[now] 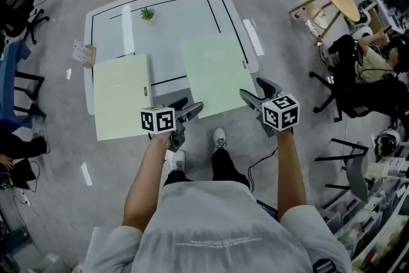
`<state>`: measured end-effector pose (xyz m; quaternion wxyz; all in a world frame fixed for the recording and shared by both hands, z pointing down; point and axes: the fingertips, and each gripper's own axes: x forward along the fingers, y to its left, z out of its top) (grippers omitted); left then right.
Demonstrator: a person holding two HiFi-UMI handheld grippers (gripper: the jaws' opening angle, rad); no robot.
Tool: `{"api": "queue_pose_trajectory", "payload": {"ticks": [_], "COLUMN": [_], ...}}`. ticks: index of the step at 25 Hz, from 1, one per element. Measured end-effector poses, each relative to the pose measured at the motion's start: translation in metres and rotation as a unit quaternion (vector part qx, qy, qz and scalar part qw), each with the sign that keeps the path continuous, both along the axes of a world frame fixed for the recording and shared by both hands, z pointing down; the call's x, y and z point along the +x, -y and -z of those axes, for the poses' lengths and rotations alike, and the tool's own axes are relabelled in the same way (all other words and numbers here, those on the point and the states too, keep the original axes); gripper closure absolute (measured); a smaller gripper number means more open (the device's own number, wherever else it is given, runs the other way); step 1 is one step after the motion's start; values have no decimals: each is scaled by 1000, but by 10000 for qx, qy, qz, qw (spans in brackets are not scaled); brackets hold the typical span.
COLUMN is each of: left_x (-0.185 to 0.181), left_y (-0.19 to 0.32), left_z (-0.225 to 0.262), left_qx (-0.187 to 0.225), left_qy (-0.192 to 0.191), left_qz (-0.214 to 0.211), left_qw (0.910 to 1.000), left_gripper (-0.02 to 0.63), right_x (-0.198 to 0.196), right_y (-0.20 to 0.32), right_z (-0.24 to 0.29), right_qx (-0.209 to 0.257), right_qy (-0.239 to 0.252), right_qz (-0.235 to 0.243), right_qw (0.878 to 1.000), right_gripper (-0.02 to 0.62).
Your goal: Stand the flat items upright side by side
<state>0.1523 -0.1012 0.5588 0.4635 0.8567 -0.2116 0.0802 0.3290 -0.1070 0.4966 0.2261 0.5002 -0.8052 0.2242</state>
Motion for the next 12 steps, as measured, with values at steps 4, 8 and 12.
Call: {"api": "queue_pose_trajectory", "payload": {"ticks": [4, 8, 12], "left_x": [14, 21, 27], "left_y": [-1, 6, 16], "left_z": [-25, -39, -50], "left_qx": [-391, -588, -634], "left_qy": [74, -106, -164], "left_qz": [122, 261, 335], "left_qw": [9991, 9979, 9973], "left_gripper": [253, 235, 221], "right_x": [12, 21, 22], "right_y": [21, 33, 41], "right_z": [-37, -68, -90], "right_qx": [-537, -944, -1293], "right_qy": [387, 564, 710], "right_qz": [510, 890, 1357], "right_qw": [9965, 9899, 9797], "right_gripper": [238, 218, 209]}}
